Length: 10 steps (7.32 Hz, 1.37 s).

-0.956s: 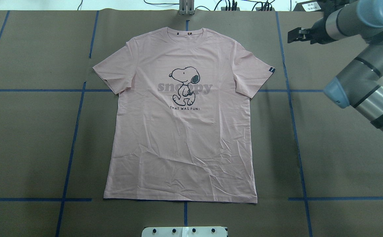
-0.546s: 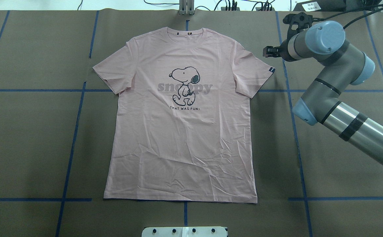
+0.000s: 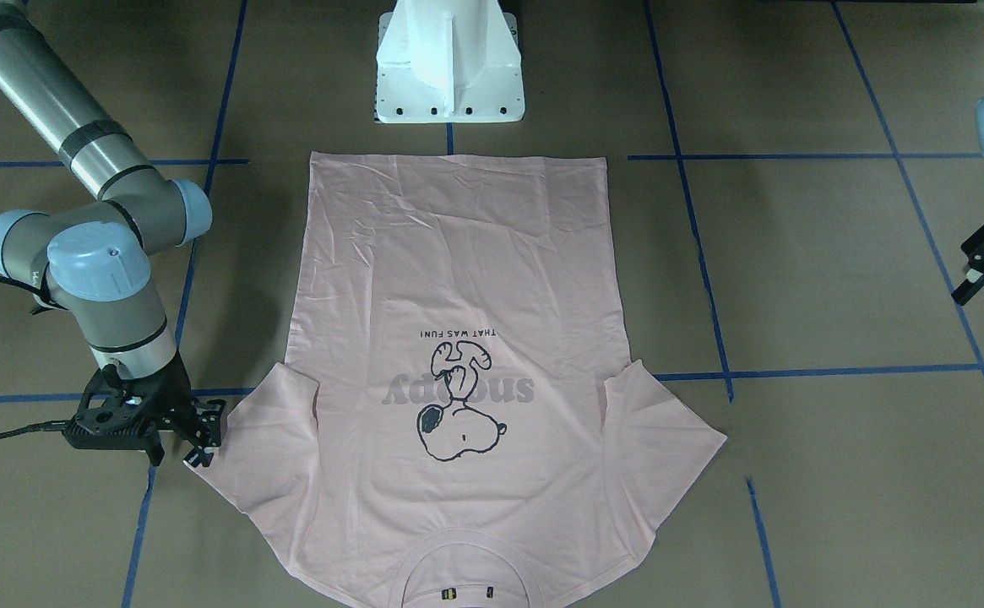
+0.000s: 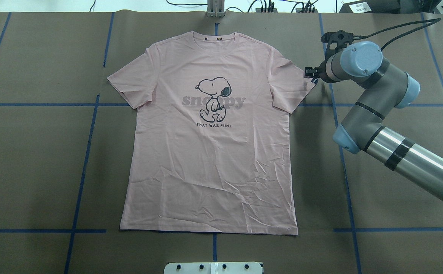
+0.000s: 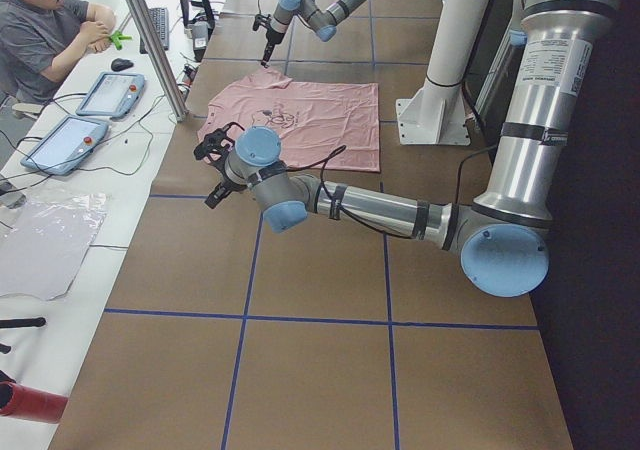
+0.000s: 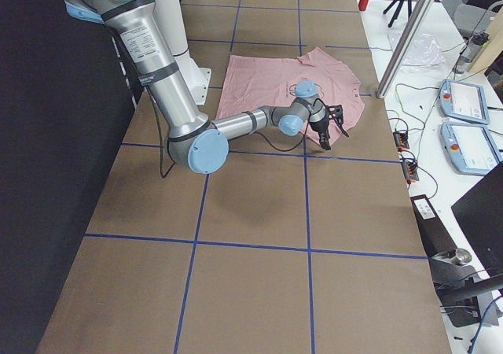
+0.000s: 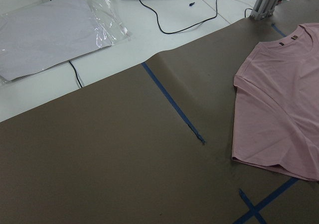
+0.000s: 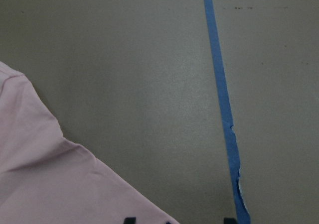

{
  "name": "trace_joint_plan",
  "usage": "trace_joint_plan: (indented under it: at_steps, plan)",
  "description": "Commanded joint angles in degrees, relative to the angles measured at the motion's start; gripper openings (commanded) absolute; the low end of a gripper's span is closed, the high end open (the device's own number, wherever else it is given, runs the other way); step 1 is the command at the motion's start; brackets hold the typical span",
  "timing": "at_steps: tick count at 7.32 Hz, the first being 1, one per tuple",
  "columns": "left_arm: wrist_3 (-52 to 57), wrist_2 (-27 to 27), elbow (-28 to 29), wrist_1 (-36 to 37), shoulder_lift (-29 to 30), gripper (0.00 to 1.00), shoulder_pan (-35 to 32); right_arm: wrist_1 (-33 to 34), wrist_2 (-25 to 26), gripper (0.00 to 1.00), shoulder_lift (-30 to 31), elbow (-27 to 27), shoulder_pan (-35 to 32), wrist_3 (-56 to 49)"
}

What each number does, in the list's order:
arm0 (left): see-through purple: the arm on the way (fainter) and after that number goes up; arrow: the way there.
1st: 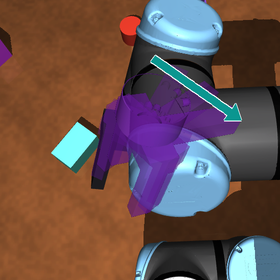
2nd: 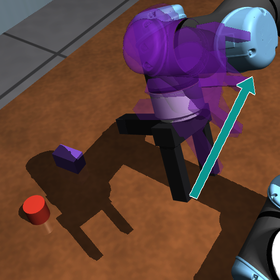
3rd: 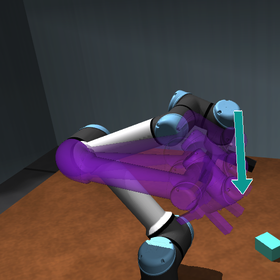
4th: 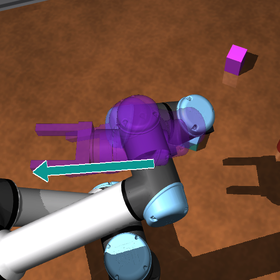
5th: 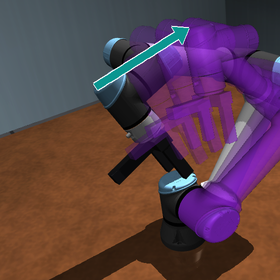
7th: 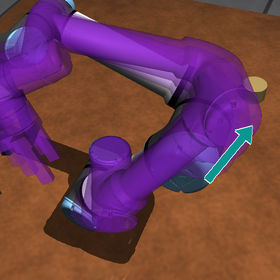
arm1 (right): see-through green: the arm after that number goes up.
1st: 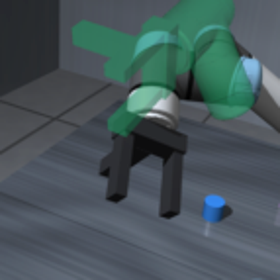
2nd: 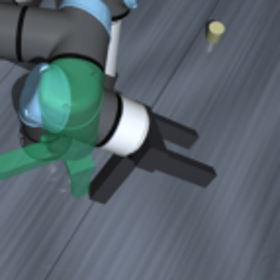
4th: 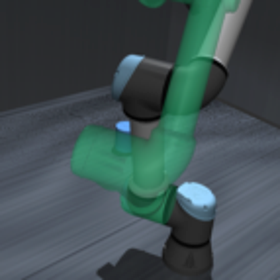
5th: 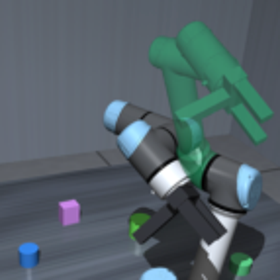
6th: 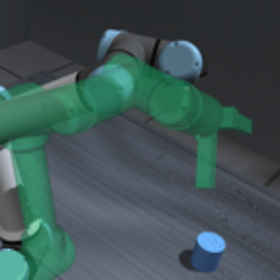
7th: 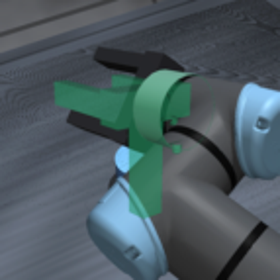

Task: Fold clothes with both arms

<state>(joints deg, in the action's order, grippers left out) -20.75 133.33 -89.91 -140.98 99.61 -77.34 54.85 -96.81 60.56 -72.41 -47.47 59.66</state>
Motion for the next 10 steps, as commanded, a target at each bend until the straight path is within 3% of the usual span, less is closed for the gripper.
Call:
trace_joint_plan:
  at_steps: [1, 7, 8, 10]
  plan:
    - [0.1, 0.0, 0.0, 0.0, -0.03, 1.0, 0.0, 0.0, 0.22, 0.64, -0.18, 0.61, 0.36, 0.02]
    - [0.18, 0.0, -0.18, 0.0, -0.12, 1.0, 0.0, 0.0, 0.3, 0.57, -0.27, 0.7, 1.15, 0.2]
    - [0.27, 0.0, -0.18, 0.0, -0.12, 1.0, 0.0, 0.0, 0.3, 0.41, -0.27, 0.96, 1.15, 0.28]
    - [0.36, 0.0, -0.09, 0.0, -0.12, 1.0, 0.0, 0.0, 0.3, 0.0, -0.27, 0.96, 1.15, 0.37]
